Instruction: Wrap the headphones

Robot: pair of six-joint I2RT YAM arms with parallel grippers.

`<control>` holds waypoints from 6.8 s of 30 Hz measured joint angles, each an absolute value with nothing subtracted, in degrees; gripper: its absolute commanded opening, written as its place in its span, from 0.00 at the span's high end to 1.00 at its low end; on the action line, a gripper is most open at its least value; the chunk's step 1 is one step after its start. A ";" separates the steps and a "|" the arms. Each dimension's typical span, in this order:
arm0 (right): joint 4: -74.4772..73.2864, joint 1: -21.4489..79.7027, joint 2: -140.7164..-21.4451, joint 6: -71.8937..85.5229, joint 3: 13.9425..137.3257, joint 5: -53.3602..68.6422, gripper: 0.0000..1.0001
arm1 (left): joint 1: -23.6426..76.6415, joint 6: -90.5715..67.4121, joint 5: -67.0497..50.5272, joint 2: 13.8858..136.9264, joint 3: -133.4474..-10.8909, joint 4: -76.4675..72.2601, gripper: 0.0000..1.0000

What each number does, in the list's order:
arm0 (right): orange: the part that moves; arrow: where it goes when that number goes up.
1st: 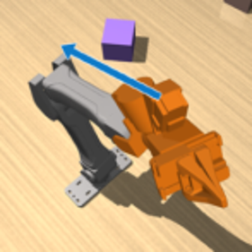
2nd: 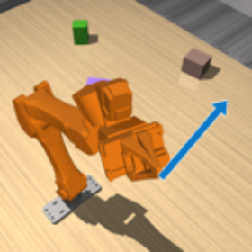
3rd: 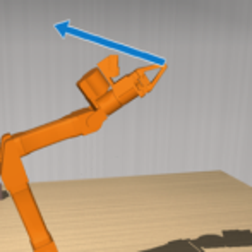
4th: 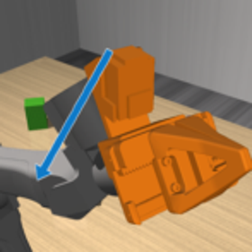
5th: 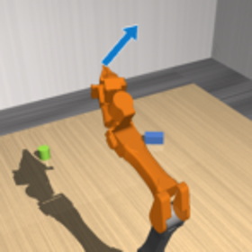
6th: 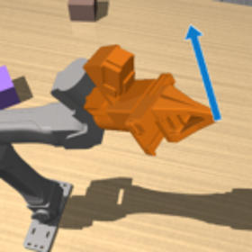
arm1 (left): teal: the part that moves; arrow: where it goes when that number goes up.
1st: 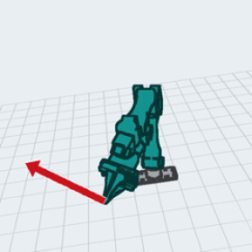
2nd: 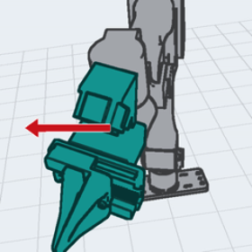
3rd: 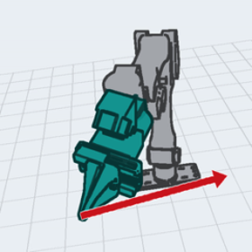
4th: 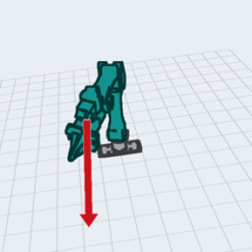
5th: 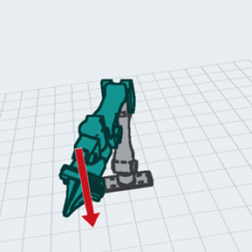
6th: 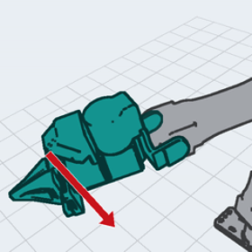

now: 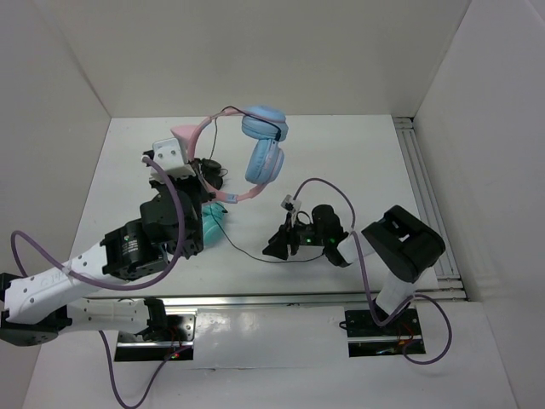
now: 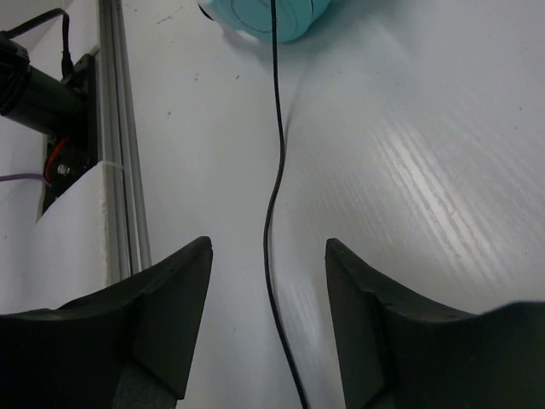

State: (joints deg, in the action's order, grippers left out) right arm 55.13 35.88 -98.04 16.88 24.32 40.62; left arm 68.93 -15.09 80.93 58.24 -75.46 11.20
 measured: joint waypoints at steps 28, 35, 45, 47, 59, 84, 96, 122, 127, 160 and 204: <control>67.57 43.03 -121.21 25.63 43.13 35.20 0.33 | 68.90 -26.74 77.30 56.01 -77.62 27.57 1.00; 68.88 45.17 -125.89 27.33 49.19 35.09 0.34 | 68.93 -28.93 76.86 55.11 -78.43 31.09 1.00; 71.33 45.28 -128.92 29.19 49.93 33.54 1.00 | 68.93 -30.11 76.60 54.50 -79.11 33.52 1.00; 72.18 45.30 -128.68 29.08 49.08 32.97 1.00 | 68.93 -30.24 76.69 54.48 -79.15 33.56 1.00; 60.64 54.70 -103.02 23.88 29.34 20.97 1.00 | 68.16 -20.38 81.14 58.08 -79.40 22.65 1.00; 5.76 84.77 -57.43 14.28 38.39 -27.75 0.73 | 45.56 -33.28 62.17 75.88 -81.08 35.40 1.00; -5.67 80.88 -48.38 23.14 32.49 -43.75 0.00 | 45.30 -31.22 54.78 73.95 -92.40 45.89 1.00; 39.48 33.23 -83.88 15.81 32.08 21.85 0.14 | 46.74 -30.20 46.54 67.94 -103.48 57.91 1.00; 43.38 33.23 -92.49 16.36 35.73 23.33 0.18 | 46.74 -30.20 46.06 68.12 -103.94 57.98 1.00; 42.35 36.29 -75.83 24.60 24.21 -2.68 1.00 | 35.16 -27.53 42.50 70.46 -101.69 56.40 1.00; -8.12 38.54 -57.28 4.62 49.45 -14.31 1.00 | 67.29 -2.39 18.15 78.98 -76.82 45.43 1.00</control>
State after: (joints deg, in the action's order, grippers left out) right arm -8.12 38.54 -57.28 4.62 49.45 -14.31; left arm 67.29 -2.39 18.15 78.98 -76.82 45.43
